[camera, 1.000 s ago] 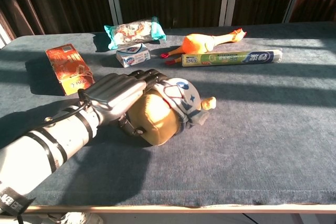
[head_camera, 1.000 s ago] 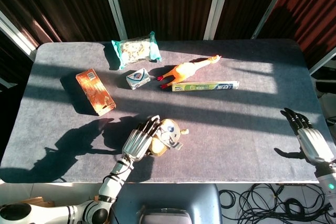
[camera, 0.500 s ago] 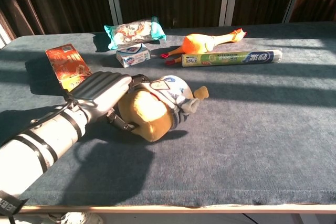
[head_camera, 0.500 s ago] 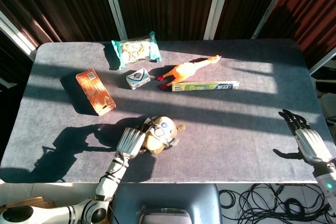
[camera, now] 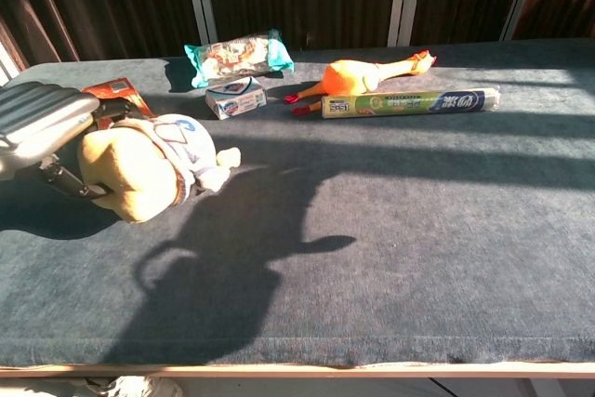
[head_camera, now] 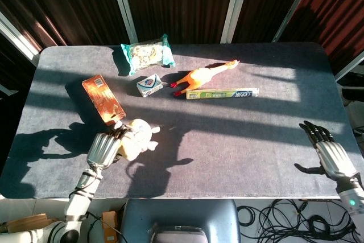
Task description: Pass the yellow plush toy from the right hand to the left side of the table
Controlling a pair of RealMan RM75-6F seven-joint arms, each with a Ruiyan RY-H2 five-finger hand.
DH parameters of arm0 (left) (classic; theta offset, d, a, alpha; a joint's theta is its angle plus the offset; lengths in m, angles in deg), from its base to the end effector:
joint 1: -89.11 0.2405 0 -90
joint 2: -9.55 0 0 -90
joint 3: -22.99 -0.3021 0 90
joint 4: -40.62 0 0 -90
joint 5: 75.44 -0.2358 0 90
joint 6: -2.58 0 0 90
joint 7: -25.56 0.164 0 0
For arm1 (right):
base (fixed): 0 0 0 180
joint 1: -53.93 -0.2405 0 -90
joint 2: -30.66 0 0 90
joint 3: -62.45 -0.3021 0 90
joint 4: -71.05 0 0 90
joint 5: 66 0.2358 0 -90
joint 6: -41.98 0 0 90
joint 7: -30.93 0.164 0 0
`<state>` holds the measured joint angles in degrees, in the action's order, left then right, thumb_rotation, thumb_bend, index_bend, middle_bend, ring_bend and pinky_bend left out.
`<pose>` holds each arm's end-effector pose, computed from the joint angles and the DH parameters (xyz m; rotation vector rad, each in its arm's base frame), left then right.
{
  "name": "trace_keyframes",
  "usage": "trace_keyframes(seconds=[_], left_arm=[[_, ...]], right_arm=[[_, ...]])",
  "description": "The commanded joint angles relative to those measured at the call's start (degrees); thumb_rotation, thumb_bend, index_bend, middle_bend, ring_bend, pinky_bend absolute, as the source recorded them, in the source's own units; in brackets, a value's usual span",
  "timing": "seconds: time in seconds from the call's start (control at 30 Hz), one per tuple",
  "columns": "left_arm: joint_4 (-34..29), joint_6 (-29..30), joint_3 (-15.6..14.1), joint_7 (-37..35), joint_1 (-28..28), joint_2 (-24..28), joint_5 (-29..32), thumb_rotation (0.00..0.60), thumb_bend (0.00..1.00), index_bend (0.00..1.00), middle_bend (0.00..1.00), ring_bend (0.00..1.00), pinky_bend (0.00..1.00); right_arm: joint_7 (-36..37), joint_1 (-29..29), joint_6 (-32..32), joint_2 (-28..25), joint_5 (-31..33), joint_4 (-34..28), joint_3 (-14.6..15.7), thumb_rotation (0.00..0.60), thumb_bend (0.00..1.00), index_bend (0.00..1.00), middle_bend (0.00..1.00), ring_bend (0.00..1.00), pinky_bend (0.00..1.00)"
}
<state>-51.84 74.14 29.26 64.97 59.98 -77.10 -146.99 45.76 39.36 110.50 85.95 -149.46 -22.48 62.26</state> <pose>-0.2226 0.3282 -0.0109 -1.7396 -0.6406 -0.7818 -0.3643 -0.2524 0.1688 1.5229 -1.1661 0.8524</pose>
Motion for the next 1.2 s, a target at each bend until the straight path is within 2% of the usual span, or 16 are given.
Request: trace_keyframes(seconds=[0.03,0.13,0.3,0.4,0.5,0.57,0.63,0.73,0.77,0.87,1.03,1.2], left_arm=[[-1.83,2.67,-1.91,-4.45,3.61,4.91,-0.57,0.600,0.31,0.81,0.80,0.74,0.77],[-0.84,4.22,-2.73,-8.83,5.86,7.11,-1.17,0.600,0.31,0.80,0.79,0.73,0.77],[0.32,5.94,-2.99,-10.31,7.76,8.77,-1.24,0.600,0.31,0.77,0.76,0.71,0.76],[0.37,6.22,-3.77,-11.10,8.71,9.51,-1.82,0.600,0.31,0.71,0.70,0.66,0.75],[0.15,5.31,-4.82,-12.75,9.26,10.14,-2.62,0.600,0.31,0.53,0.54,0.56,0.74],[0.10,3.89,-5.51,-13.84,9.33,10.58,-2.80,0.600,0.31,0.38,0.41,0.47,0.66],[-0.33,1.76,-5.94,-14.48,9.13,11.13,-1.93,0.600,0.32,0.18,0.22,0.33,0.52],[-0.80,-1.21,-5.97,-14.71,8.52,11.84,-0.27,0.600,0.31,0.02,0.02,0.14,0.37],[-0.95,-1.53,-5.91,-14.91,8.47,11.91,-0.13,0.600,0.31,0.00,0.00,0.08,0.34],[-0.75,-0.06,-5.58,-16.62,8.91,11.54,-1.87,0.600,0.29,0.00,0.00,0.01,0.28],[0.31,6.32,-5.86,-18.42,10.72,11.22,-8.36,0.600,0.26,0.00,0.00,0.01,0.26],[-4.80,10.53,-7.18,-16.50,13.19,16.55,-11.71,0.600,0.25,0.00,0.00,0.00,0.25]], right_arm=[[-1.32,0.12,-0.01,0.42,-0.71,-0.40,0.34,0.600,0.08,0.00,0.00,0.00,0.00],[-2.26,0.31,0.15,0.65,-1.43,-0.63,0.68,0.600,0.08,0.00,0.00,0.00,0.00],[-3.20,0.31,-0.33,0.82,-1.68,-0.86,0.94,0.600,0.08,0.00,0.00,0.00,0.00],[-3.51,0.13,-1.01,0.72,-1.50,-1.02,1.00,0.600,0.08,0.00,0.00,0.00,0.00],[-3.62,0.01,-1.41,0.65,-1.32,-1.08,0.94,0.600,0.08,0.00,0.00,0.00,0.00],[-3.63,0.00,-1.59,0.59,-1.28,-1.11,0.96,0.600,0.08,0.00,0.00,0.00,0.00],[-3.54,-0.03,-1.75,0.50,-1.27,-1.14,0.97,0.600,0.08,0.00,0.00,0.00,0.00],[-3.50,-0.03,-1.86,0.44,-1.27,-1.14,0.94,0.600,0.08,0.00,0.00,0.00,0.00],[-3.50,-0.03,-1.87,0.44,-1.29,-1.13,0.95,0.600,0.08,0.00,0.00,0.00,0.00],[-3.60,0.10,-1.65,0.63,-1.04,-1.10,0.77,0.600,0.08,0.00,0.00,0.00,0.00],[-4.10,0.28,-1.37,0.96,-0.77,-1.12,0.56,0.600,0.08,0.00,0.00,0.00,0.00],[-4.22,0.42,-1.18,1.02,-0.96,-1.11,0.56,0.600,0.08,0.00,0.00,0.00,0.00]])
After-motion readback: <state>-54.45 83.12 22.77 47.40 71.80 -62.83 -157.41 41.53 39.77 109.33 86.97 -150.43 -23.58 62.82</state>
